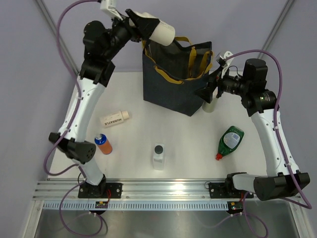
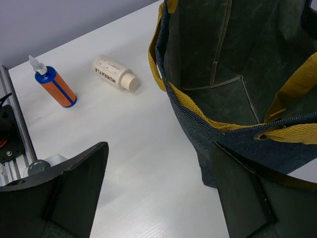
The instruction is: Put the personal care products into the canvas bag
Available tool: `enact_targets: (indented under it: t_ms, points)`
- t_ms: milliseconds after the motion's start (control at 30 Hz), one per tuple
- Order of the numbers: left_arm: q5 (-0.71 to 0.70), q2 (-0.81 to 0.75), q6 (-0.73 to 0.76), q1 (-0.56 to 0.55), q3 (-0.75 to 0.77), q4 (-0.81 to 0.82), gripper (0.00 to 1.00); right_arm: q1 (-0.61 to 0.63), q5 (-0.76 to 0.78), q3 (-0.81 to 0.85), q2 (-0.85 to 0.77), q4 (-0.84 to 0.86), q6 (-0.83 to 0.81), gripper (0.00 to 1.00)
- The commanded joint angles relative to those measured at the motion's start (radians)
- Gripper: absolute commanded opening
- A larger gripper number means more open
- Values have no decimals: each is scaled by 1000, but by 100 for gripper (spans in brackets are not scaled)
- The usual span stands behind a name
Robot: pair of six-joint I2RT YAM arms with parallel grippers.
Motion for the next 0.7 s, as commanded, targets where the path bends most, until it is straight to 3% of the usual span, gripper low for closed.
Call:
enact_targets:
  t_ms: [0, 167, 300, 667]
  points:
    - [-55, 191, 52, -61, 224, 47, 0, -24, -31, -9, -48, 54, 38, 91]
    - [-104, 284, 193, -117, 231, -6, 0, -82, -27, -35, -85, 70, 58, 91]
    - [-100, 294, 336, -162, 150, -58, 0, -170, -40, -47, -92, 80, 84, 91]
    - [-136, 421, 516, -199, 62, -102, 2, -218, -82, -99, -76, 120, 118, 91]
